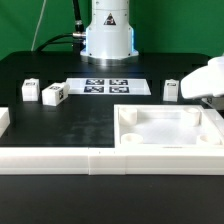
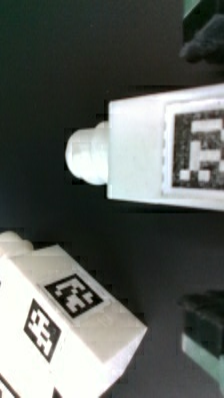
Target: Assemble one leg
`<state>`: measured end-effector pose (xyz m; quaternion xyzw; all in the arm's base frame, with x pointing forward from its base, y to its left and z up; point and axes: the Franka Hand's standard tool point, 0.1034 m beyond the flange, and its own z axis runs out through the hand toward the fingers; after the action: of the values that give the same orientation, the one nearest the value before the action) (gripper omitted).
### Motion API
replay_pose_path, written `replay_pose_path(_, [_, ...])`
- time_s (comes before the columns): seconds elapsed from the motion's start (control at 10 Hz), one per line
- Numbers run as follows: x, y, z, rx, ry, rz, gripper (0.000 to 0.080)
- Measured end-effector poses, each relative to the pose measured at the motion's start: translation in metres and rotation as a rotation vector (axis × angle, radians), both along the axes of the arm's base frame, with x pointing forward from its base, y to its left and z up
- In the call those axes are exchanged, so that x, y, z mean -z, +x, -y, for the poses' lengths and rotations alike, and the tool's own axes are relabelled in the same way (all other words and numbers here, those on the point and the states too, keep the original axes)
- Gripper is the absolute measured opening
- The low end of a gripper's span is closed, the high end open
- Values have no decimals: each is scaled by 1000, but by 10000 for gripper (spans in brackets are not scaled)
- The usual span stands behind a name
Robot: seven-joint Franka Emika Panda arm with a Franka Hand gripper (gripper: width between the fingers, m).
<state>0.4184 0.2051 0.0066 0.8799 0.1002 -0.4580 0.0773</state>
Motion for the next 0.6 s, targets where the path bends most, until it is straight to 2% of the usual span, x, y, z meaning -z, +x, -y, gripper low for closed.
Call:
replay_pose_path(0.2, [1,-1,-2,-7,0,2,649])
replay_pose_path(0.4, [1,-1,-2,-6,0,2,370])
replay_pose_path(0.5, [1,-1,-2,-6,0,1,287])
replay_pose_path(0.6, [1,-1,-2,-6,0,1,287])
